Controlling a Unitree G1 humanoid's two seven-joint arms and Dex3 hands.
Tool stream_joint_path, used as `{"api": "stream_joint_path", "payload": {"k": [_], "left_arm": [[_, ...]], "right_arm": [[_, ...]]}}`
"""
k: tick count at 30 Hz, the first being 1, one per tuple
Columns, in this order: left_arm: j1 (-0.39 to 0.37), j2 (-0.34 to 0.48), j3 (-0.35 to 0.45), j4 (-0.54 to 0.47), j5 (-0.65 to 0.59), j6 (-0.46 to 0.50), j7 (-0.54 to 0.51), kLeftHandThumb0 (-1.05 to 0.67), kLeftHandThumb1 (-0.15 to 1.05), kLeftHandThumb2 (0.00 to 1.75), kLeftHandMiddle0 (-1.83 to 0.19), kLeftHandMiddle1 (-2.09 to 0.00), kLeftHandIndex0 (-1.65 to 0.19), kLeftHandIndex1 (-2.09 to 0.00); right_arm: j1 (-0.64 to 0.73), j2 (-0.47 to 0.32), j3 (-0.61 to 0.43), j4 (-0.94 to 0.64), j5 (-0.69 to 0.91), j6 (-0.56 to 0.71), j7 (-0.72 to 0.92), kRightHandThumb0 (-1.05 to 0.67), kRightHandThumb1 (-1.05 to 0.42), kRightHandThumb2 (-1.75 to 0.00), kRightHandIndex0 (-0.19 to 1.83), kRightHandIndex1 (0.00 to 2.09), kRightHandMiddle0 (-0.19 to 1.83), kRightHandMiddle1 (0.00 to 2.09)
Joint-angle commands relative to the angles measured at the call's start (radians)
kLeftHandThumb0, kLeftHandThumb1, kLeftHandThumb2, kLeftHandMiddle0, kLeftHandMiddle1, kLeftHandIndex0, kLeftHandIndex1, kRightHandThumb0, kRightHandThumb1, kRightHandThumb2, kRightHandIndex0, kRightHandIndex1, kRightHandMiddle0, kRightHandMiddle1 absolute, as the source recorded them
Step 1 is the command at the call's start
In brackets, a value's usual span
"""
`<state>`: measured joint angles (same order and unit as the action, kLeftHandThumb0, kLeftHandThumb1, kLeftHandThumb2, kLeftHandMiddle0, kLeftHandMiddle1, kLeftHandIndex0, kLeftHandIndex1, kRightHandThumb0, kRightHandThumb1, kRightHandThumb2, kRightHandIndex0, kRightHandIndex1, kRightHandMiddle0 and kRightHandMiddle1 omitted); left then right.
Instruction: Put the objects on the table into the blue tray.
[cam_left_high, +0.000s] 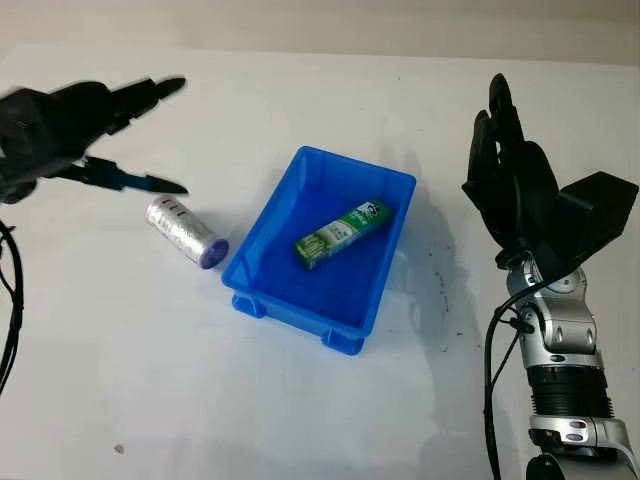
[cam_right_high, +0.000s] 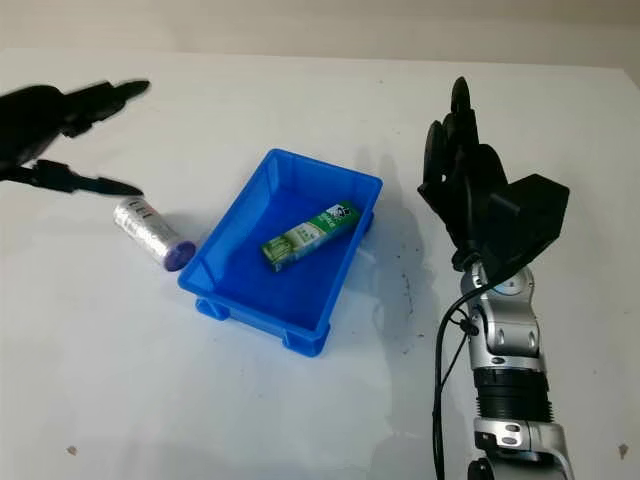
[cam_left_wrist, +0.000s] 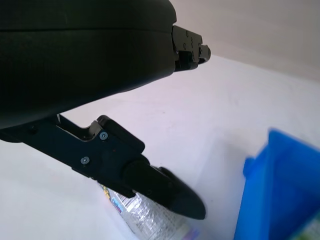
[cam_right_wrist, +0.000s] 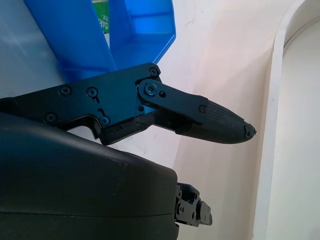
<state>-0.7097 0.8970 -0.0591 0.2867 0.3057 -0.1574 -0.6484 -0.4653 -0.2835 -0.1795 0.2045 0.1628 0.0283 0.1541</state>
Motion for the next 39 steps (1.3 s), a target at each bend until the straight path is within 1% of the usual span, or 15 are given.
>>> {"api": "stream_joint_path", "payload": {"k": [1, 2, 3, 5, 7, 11, 14, 18, 26, 30, 33, 39], "left_arm": [[0.01, 0.021, -0.033, 0.011, 0.045, -0.088, 0.028, -0.47, 0.74, 0.05, -0.02, -0.05, -0.05, -0.07], [0.011, 0.019, -0.047, 0.018, 0.068, -0.118, 0.038, -0.4, 0.73, 0.05, -0.04, -0.06, -0.08, -0.08], [0.009, 0.019, -0.06, 0.027, 0.097, -0.149, 0.054, -0.38, 0.73, 0.05, -0.06, -0.07, -0.1, -0.09], [0.006, 0.022, -0.085, 0.051, 0.152, -0.214, 0.091, -0.37, 0.75, 0.06, -0.11, -0.08, -0.15, -0.11], [0.007, 0.024, -0.102, 0.069, 0.199, -0.265, 0.131, -0.4, 0.76, 0.06, -0.16, -0.09, -0.18, -0.12], [0.021, 0.011, -0.115, 0.093, 0.236, -0.312, 0.175, -0.44, 0.77, 0.06, -0.19, -0.08, -0.22, -0.12], [0.026, 0.006, -0.133, 0.103, 0.256, -0.335, 0.177, -0.45, 0.79, 0.07, -0.19, -0.07, -0.21, -0.11], [0.032, 0.013, -0.159, 0.099, 0.309, -0.344, 0.179, -0.45, 0.8, 0.06, -0.19, -0.06, -0.22, -0.1], [0.05, 0.045, -0.169, 0.067, 0.379, -0.363, 0.191, -0.49, 0.8, 0.06, -0.28, -0.08, -0.3, -0.12], [0.072, 0.051, -0.161, 0.044, 0.366, -0.341, 0.157, -0.46, 0.79, 0.05, -0.31, -0.08, -0.33, -0.13], [0.087, 0.057, -0.158, 0.024, 0.35, -0.327, 0.125, -0.48, 0.77, 0.05, -0.34, -0.08, -0.36, -0.13], [0.105, 0.084, -0.173, -0.073, 0.391, -0.23, -0.022, -0.5, 0.77, 0.05, -0.31, -0.05, -0.32, -0.1]], "right_arm": [[0.001, -0.008, -0.016, 0.007, 0.002, -0.006, 0.002, -0.71, -1.05, -0.76, -0.19, 0.0, -0.19, 0.0], [0.001, -0.007, -0.017, 0.008, 0.002, -0.006, 0.002, -0.71, -1.05, -0.76, -0.19, 0.0, -0.19, 0.0], [0.0, -0.007, -0.018, 0.009, 0.002, -0.006, 0.001, -0.71, -1.05, -0.76, -0.19, 0.0, -0.19, 0.0], [-0.002, -0.003, -0.02, 0.011, 0.003, -0.009, 0.002, -0.71, -1.05, -0.76, -0.19, 0.0, -0.19, 0.0], [-0.002, -0.002, -0.02, 0.013, 0.004, -0.013, 0.005, -0.71, -1.05, -0.76, -0.19, 0.0, -0.19, 0.0], [0.0, 0.001, -0.023, 0.01, 0.002, -0.014, 0.001, -0.71, -1.05, -0.75, -0.19, 0.0, -0.19, 0.0], [0.004, -0.002, -0.024, 0.002, 0.001, -0.003, -0.001, -0.71, -1.05, -0.75, -0.19, 0.0, -0.19, 0.0], [0.006, -0.003, -0.029, -0.006, 0.003, 0.004, -0.006, -0.71, -1.05, -0.74, -0.19, 0.0, -0.19, 0.0], [0.005, -0.005, -0.028, -0.007, 0.001, 0.006, -0.002, -0.72, -1.05, -0.74, -0.19, 0.0, -0.19, 0.0], [0.002, -0.003, -0.026, 0.001, 0.0, -0.002, 0.001, -0.71, -1.05, -0.74, -0.19, 0.0, -0.19, 0.0], [0.001, -0.002, -0.026, 0.007, -0.002, -0.01, 0.002, -0.71, -1.05, -0.73, -0.19, 0.0, -0.19, 0.0], [0.0, -0.002, -0.026, 0.005, -0.002, -0.009, 0.004, -0.71, -1.05, -0.73, -0.19, 0.0, -0.19, 0.0]]}}
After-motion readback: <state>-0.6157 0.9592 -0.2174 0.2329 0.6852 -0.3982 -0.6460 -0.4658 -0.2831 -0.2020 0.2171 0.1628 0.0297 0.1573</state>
